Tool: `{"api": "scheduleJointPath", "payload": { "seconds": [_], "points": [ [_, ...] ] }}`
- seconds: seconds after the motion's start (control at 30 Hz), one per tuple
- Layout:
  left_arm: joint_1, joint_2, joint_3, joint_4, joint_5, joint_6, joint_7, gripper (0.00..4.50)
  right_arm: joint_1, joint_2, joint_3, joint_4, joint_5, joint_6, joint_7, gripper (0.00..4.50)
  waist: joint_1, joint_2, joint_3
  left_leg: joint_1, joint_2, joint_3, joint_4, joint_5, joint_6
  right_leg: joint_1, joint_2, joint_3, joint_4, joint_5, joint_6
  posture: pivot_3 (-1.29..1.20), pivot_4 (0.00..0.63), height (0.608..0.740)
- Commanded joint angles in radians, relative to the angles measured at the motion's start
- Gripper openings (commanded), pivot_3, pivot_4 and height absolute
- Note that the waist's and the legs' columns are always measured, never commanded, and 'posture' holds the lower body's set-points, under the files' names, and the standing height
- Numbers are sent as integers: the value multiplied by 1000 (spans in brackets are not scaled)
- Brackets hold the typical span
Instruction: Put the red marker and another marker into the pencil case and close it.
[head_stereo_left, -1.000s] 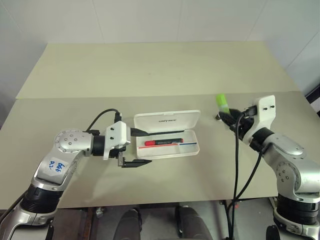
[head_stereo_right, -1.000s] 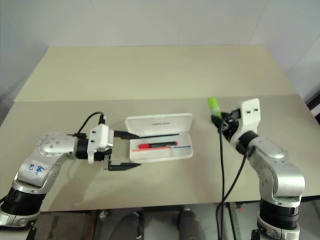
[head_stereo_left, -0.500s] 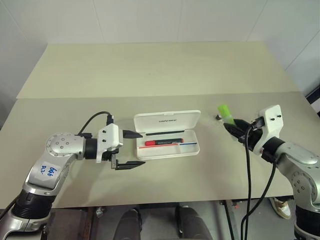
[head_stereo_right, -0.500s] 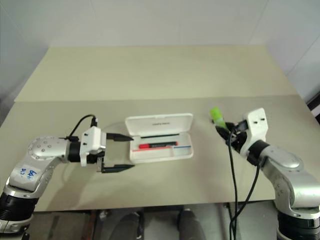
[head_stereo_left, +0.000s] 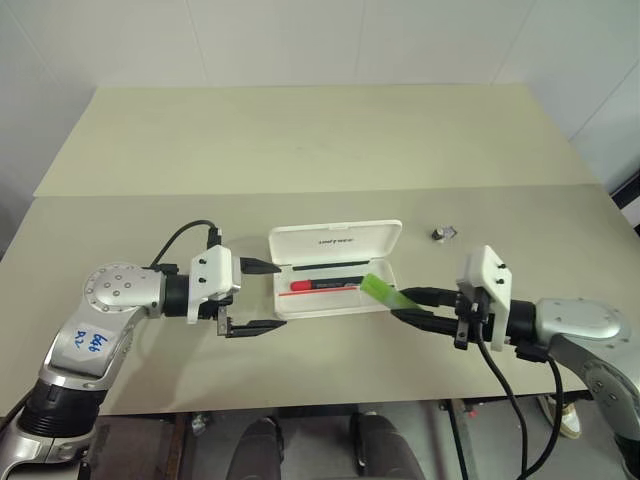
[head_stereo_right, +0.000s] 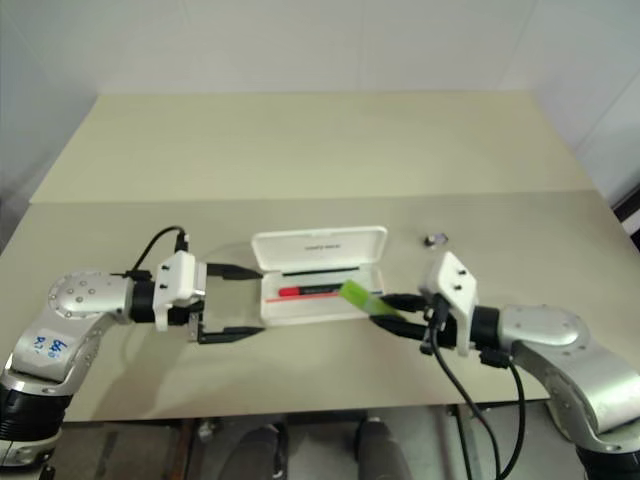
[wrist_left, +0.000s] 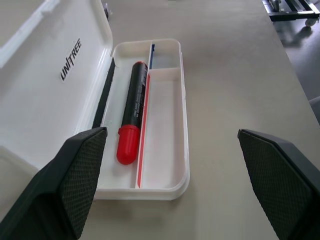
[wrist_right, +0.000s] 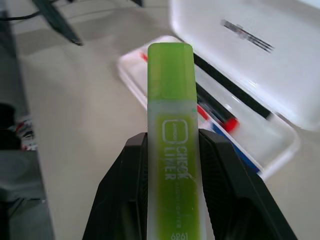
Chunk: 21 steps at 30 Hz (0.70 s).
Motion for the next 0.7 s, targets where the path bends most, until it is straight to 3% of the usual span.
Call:
{"api": "scheduleJointPath", "payload": {
  "seconds": [0.03,0.3,0.7],
  "points": [
    [26,22,32,-46,-24,-12,-7,4500,-71,3,74,45,-53,-93,58,1081,2,0,0,0,0,0,0,0,0,0,0,0,0,0,0,0,150,740],
    [81,53,61,-54,-21,-35,-16,4500,-257,62,281,243,-228,-330,207,1081,4,0,0,-1,0,0,1,0,0,0,0,0,0,0,0,0,150,740],
    [106,46,63,-80,-20,-30,24,4500,-416,234,422,447,-361,-474,283,1081,2,0,0,0,1,0,2,0,0,0,0,-1,3,0,0,0,150,740]
  ]
}}
